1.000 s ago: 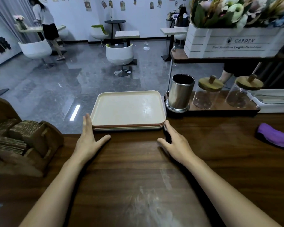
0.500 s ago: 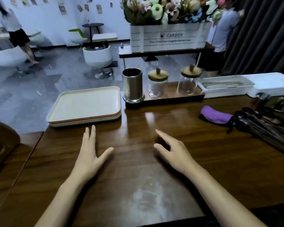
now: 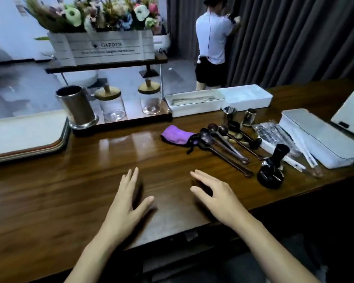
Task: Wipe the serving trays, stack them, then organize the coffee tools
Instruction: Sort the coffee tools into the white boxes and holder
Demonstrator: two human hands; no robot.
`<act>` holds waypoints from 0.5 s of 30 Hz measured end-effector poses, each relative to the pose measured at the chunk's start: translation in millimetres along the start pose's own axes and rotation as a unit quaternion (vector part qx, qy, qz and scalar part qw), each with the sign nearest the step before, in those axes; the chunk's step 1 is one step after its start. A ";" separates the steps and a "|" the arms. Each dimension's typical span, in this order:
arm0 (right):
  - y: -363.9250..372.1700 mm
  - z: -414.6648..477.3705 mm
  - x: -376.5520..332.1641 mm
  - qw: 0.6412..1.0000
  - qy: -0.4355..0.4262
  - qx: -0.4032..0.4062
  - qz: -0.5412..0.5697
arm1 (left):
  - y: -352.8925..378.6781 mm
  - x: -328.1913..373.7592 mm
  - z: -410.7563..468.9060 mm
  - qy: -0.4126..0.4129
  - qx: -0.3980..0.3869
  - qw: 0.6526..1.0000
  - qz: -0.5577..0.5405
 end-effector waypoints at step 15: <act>-98.9 -12.7 55.6 0.991 0.041 0.110 0.063 | 73.3 93.4 143.1 0.102 -0.108 0.987 0.060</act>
Point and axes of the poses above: each hand's wrist, its own z-axis towards the middle knuckle, its own y-axis out of the palm, x = y × z, the point moved 1 cm from there along z, towards the middle knuckle, and after that the axes turned 6 degrees about -x, right-handed, at the moved point
